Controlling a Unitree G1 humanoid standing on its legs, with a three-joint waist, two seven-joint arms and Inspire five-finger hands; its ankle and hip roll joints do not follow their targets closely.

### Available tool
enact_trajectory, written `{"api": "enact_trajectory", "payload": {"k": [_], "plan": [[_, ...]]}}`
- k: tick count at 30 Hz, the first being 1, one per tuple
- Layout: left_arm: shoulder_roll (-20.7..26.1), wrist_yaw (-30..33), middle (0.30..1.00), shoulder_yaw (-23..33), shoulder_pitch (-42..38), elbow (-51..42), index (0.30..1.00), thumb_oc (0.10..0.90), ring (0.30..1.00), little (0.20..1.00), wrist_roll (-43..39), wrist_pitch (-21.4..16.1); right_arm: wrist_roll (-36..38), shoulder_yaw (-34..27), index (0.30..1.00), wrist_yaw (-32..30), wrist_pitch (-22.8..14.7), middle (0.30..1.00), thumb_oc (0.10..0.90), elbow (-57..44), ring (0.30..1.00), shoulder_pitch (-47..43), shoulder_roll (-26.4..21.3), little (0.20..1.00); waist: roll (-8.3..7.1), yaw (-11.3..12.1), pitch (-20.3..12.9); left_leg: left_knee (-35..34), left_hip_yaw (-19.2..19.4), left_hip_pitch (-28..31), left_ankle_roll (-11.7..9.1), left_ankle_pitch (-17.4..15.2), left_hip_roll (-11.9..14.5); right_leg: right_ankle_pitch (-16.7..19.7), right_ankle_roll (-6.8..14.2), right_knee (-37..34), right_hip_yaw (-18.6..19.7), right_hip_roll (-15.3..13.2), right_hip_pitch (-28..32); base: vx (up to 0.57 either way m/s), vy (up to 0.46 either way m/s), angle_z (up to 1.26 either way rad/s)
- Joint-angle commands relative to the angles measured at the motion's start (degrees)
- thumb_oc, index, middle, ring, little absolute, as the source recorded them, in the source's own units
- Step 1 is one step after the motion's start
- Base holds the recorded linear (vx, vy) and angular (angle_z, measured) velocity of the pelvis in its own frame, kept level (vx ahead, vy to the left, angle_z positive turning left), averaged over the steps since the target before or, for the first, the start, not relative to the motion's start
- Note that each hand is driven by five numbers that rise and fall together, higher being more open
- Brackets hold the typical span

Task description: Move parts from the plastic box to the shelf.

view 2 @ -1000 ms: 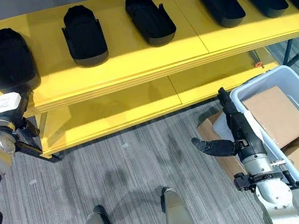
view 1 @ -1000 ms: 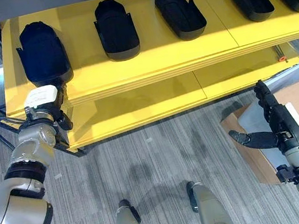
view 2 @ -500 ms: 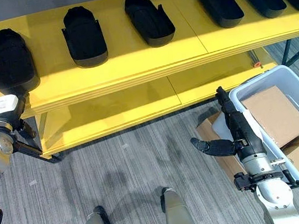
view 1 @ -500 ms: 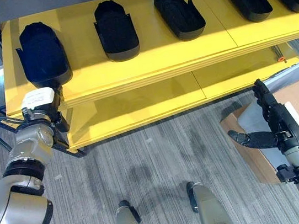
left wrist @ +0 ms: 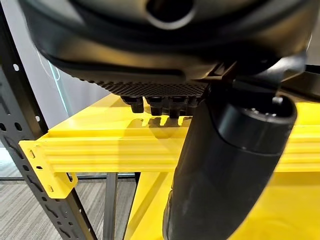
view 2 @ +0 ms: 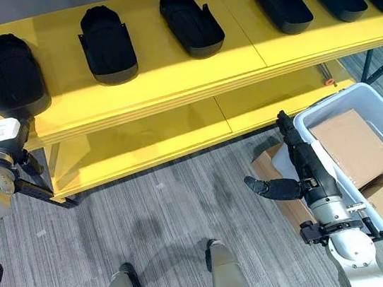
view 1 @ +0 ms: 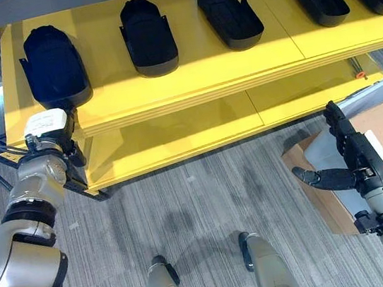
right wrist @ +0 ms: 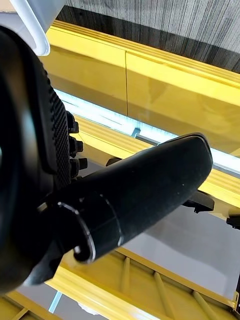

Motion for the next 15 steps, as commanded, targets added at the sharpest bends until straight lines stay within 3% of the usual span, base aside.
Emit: {"api": "enact_trajectory", "payload": {"k": [1, 15], "plan": [[5.16, 4.99, 1.0, -0.67, -8.99, 1.13, 1.0, 0.9, 1.0, 1.0, -1.89, 0.17, 3.13, -4.31, 1.0, -1.44, -7.06, 1.0, 0.9, -7.09, 1.0, -1.34, -3.05, 1.0, 0.33, -1.0, -5.03, -3.05, -0.71, 2.47, 2.04, 2.29, 1.24, 5.01, 0.57, -4.06, 0.93, -2.33, 4.34, 0.0, 0.0, 0.0], [5.74, 5.26, 1.0, -1.96, -11.14, 2.65, 1.0, 0.9, 1.0, 1.0, -1.55, 0.33, 3.36, -4.66, 1.0, -1.41, -7.28, 1.0, 0.9, -7.12, 1.0, -1.2, -3.35, 1.0, 0.37, -1.08, -5.21, -2.87, -0.74, 2.11, 2.04, 2.19, 1.16, 4.96, 0.65, -4.03, 1.12, -2.36, 4.04, 0.0, 0.0, 0.0]]}}
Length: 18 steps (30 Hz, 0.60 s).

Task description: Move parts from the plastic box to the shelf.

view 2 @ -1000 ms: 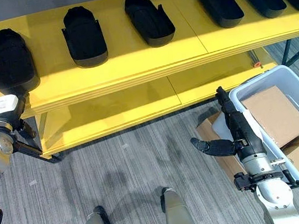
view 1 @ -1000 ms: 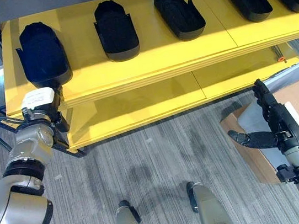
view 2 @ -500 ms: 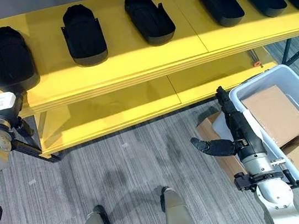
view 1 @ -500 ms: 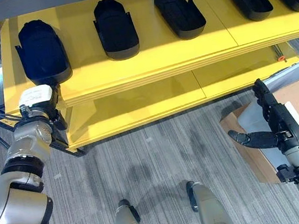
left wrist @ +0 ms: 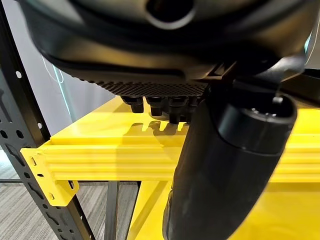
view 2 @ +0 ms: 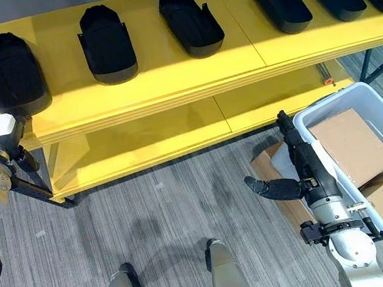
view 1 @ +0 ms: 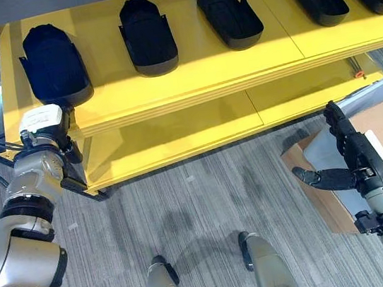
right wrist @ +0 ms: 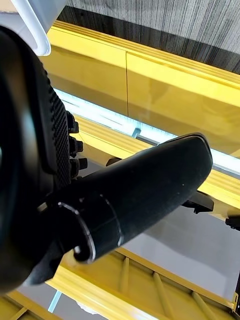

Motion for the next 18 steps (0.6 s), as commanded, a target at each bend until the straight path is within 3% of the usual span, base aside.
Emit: {"api": "enact_trajectory", "payload": {"k": [1, 18], "plan": [[5.75, 5.27, 1.0, -1.48, -9.14, 1.56, 1.0, 0.9, 1.0, 1.0, -1.6, 0.32, 3.4, -4.65, 1.0, -1.42, -7.09, 1.0, 0.9, -7.05, 1.0, -1.26, -3.28, 1.0, 0.39, -0.87, -5.19, -3.69, -0.66, 3.03, 1.92, 2.53, 1.16, 4.83, 0.39, -3.97, 1.11, -2.3, 4.55, 0.0, 0.0, 0.0], [7.45, 5.68, 1.0, -3.18, -11.52, 3.14, 1.0, 0.9, 1.0, 1.0, -1.28, 0.24, 3.97, -4.73, 1.0, -1.04, -7.33, 1.0, 0.9, -7.33, 1.0, -1.09, -3.79, 1.0, 0.52, -0.87, -5.06, -3.3, -0.63, 2.63, 2.03, 2.36, 1.35, 4.82, 0.52, -3.62, 1.28, -2.31, 4.01, 0.0, 0.0, 0.0]]}}
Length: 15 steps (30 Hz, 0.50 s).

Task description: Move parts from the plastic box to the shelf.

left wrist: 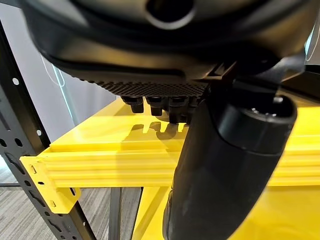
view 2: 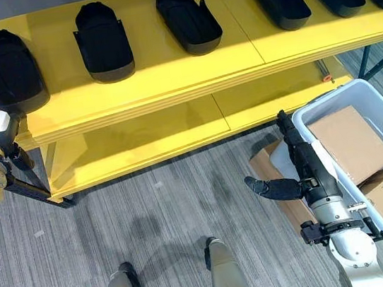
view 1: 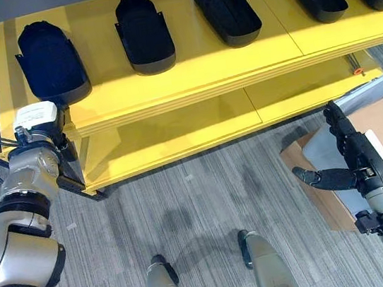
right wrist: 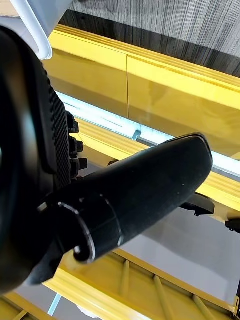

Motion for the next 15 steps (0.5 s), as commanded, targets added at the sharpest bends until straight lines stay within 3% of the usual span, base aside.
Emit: {"api": "enact_trajectory", "payload": {"k": [1, 15], "plan": [[7.1, 5.61, 1.0, -1.64, -9.48, 1.16, 1.0, 0.9, 1.0, 1.0, -1.39, 0.2, 4.03, -4.67, 1.0, -1.13, -7.28, 1.0, 0.9, -7.32, 1.0, -1.16, -2.97, 1.0, 0.54, -0.33, -5.0, -3.19, -0.81, 2.78, 2.02, 2.37, 1.37, 4.81, 0.47, -3.69, 1.03, -2.25, 4.46, 0.0, 0.0, 0.0], [8.54, 5.54, 1.0, -2.36, -10.17, 2.48, 1.0, 0.9, 1.0, 1.0, -1.02, 0.1, 4.01, -4.98, 1.0, -1.04, -7.43, 1.0, 0.9, -7.2, 1.0, -0.72, -3.48, 1.0, 0.56, -0.41, -5.11, -2.19, -0.85, 2.34, 2.2, 1.77, 1.39, 4.67, 0.52, -3.2, 1.21, -2.37, 4.03, 0.0, 0.001, -0.02]]}}
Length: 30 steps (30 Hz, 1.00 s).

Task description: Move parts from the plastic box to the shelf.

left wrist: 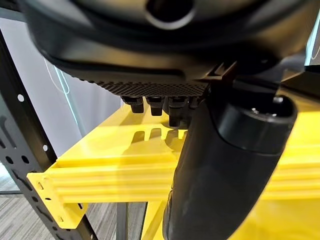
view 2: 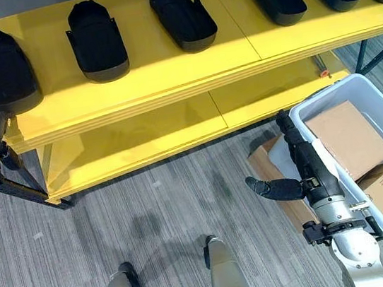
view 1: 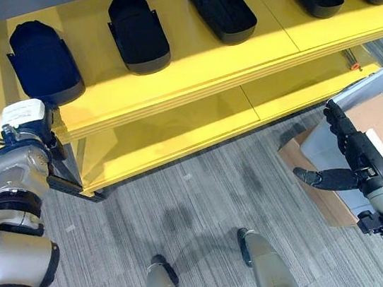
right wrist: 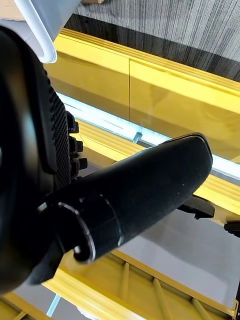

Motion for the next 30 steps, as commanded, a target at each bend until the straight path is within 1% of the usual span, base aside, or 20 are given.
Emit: {"api": "enact_trajectory", "payload": {"k": [1, 21, 27, 28, 29, 30], "plan": [[6.77, 5.47, 1.0, -1.68, -8.14, 0.31, 1.0, 0.9, 1.0, 1.0, -0.98, 0.17, 3.94, -5.03, 1.0, -0.99, -6.48, 1.0, 0.9, -7.2, 1.0, -1.21, -2.52, 1.0, 0.55, -0.05, -5.09, -2.5, -1.76, 2.38, 2.02, 1.91, 1.33, 4.56, 0.42, -3.47, 0.26, -2.43, 4.84, 0.0, 0.0, 0.0], [8.28, 4.97, 1.0, -0.93, -6.19, -0.61, 1.0, 0.9, 1.0, 1.0, 0.01, 0.17, 3.6, -5.46, 1.0, -0.64, -6.28, 1.0, 0.9, -7.12, 1.0, -0.12, -2.75, 1.0, 0.63, 0.41, -4.91, -2.22, -2.0, 2.07, 2.11, 1.82, 1.05, 4.49, 0.24, -2.92, 0.39, -2.42, 4.64, 0.0, 0.0, 0.0], [8.83, 4.25, 1.0, -0.18, -4.51, -5.95, 1.0, 0.9, 1.0, 1.0, 0.24, -0.16, 3.36, -5.84, 1.0, -0.48, -6.05, 1.0, 0.9, -6.96, 1.0, -0.04, -2.59, 1.0, 0.79, 0.78, -4.66, -2.93, -2.02, 2.46, 2.07, 2.06, 0.8, 4.38, 0.15, -2.96, 0.19, -2.54, 4.91, 0.0, 0.0, 0.0], [9.2, 4.16, 1.0, 0.88, -3.42, -7.93, 1.0, 0.9, 1.0, 1.0, -1.13, -0.72, 3.49, -5.85, 1.0, -0.49, -5.98, 1.0, 0.9, -6.65, 1.0, -0.24, -2.32, 1.0, 0.86, 0.98, -4.56, -2.99, -2.15, 2.46, 2.08, 2.15, 0.67, 4.38, 0.07, -2.95, 0.15, -2.59, 4.95, 0.0, 0.0, 0.0], [9.23, 4.15, 1.0, 0.96, -3.33, -7.96, 1.0, 0.9, 1.0, 1.0, -1.13, -0.72, 3.49, -5.82, 1.0, -0.49, -5.99, 1.0, 0.9, -6.64, 1.0, -0.26, -2.35, 1.0, 0.87, 0.94, -4.56, -2.99, -2.16, 2.46, 2.08, 2.15, 0.67, 4.38, 0.07, -2.95, 0.15, -2.59, 4.95, 0.0, 0.0, 0.0], [9.85, 4.18, 1.0, 1.93, -1.88, -12.29, 1.0, 0.9, 1.0, 1.0, -0.35, -0.3, 3.22, -6.34, 1.0, -0.59, -5.91, 1.0, 0.9, -6.84, 1.0, 0.13, -1.96, 1.0, 0.85, 1.15, -4.48, -3.01, -2.24, 2.43, 2.07, 2.08, 0.61, 4.29, 0.05, -2.83, 0.06, -2.62, 4.87, 0.0, 0.0, 0.0]]}}
